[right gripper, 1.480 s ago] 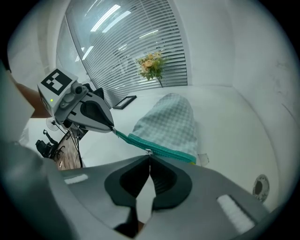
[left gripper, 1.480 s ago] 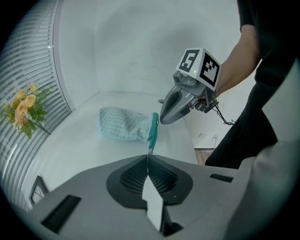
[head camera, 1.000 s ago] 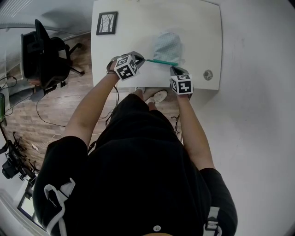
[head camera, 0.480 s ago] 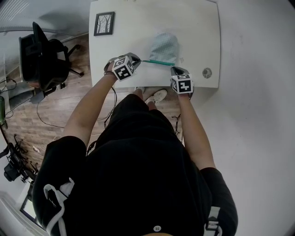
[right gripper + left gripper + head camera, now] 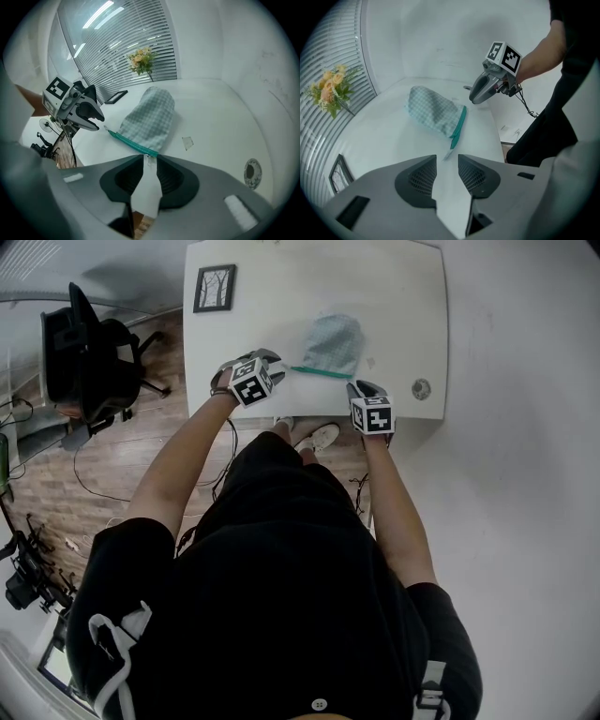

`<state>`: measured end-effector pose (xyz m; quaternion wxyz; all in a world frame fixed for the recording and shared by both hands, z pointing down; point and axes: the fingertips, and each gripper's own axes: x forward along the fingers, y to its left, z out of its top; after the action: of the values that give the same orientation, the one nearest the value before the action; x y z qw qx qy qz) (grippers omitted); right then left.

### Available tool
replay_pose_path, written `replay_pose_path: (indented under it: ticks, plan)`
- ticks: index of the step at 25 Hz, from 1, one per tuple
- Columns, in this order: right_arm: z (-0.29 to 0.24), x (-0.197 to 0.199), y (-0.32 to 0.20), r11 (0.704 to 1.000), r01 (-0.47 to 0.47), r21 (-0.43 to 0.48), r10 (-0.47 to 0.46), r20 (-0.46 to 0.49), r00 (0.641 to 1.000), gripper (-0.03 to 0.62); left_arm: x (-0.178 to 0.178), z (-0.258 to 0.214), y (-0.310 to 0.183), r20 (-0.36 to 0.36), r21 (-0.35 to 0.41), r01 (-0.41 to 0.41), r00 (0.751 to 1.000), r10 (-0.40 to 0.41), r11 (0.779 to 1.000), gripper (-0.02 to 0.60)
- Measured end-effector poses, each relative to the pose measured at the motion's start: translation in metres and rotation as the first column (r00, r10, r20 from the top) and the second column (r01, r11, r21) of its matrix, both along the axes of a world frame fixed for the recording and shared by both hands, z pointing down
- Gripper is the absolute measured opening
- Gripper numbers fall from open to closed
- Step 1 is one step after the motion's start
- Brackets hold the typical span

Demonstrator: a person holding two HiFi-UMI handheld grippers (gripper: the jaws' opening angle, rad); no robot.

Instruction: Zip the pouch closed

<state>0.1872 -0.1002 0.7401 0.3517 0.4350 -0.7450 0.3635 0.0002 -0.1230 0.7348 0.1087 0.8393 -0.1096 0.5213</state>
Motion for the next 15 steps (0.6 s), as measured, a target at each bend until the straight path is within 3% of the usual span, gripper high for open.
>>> replay_pose_path:
  ticks: [5, 9, 15]
  plan:
    - [-0.022, 0.005, -0.007, 0.999, -0.013, 0.043, 0.012, 0.017, 1.0, 0.1, 0.002, -0.026, -0.007, -0.052, 0.037, 0.051, 0.997, -0.049, 0.998, 0.149]
    - [-0.054, 0.0, -0.018, 0.992, -0.015, 0.127, 0.007, 0.064, 0.998, 0.1, 0.014, -0.063, -0.013, -0.155, 0.075, 0.114, 0.983, -0.101, 0.991, 0.149]
    - [-0.127, -0.009, -0.036, 0.937, -0.04, 0.348, -0.036, 0.21, 0.977, 0.11, 0.024, -0.122, -0.024, -0.31, 0.127, 0.221, 0.935, -0.173, 0.967, 0.149]
